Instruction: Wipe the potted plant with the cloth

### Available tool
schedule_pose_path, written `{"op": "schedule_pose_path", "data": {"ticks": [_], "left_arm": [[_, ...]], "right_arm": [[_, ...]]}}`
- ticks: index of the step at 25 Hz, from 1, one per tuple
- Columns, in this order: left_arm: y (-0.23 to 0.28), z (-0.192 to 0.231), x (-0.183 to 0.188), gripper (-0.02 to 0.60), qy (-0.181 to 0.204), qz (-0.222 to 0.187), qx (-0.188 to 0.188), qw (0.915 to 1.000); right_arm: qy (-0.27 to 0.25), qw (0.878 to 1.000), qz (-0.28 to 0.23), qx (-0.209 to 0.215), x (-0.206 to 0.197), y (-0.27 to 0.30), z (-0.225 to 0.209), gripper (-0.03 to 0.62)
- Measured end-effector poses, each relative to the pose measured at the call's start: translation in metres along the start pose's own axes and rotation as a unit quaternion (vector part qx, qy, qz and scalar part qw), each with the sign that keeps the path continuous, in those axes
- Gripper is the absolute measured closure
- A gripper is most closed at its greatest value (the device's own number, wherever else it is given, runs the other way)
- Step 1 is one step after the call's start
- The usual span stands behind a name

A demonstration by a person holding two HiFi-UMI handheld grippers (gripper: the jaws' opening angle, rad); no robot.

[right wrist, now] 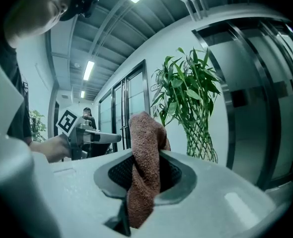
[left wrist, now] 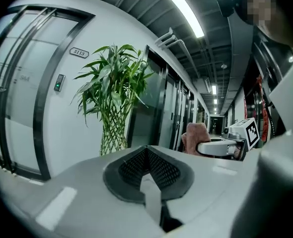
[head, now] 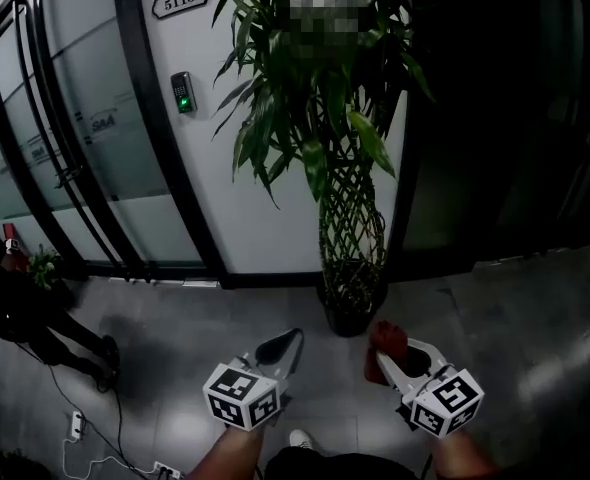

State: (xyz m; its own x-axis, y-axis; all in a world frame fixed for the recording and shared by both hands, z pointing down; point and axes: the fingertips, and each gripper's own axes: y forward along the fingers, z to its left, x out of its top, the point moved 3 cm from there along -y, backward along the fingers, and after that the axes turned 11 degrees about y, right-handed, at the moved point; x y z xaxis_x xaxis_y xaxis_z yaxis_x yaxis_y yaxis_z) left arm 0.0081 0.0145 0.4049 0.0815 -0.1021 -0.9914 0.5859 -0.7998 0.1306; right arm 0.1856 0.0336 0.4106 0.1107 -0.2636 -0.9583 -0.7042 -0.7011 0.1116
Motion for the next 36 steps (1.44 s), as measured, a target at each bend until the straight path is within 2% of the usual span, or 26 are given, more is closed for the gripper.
{"op": "schedule_pose_path", "data": {"ticks": [9,15,36], "left_arm": [[-0.019,-0.035,-0.011,0.565,0.000,-0.001,0.015,0.9999],[-0.024,-0.043,-0.012,0.565,0.000,0.001,0.017,0.9999],[-0.033,-0.053,-0.010,0.565,0.008,0.001,0.038,0.9992]], "right_arm": [[0.003,1.000,-0.010,0.011,-0.010,-0.033,0.009,0.525],[0.010,1.000,-0.005,0.017,-0.019,-0.034,0.009,0.526],[-0.006,0.999,-0.015,0.033,-0.007,-0.044,0.014,0.526]]}}
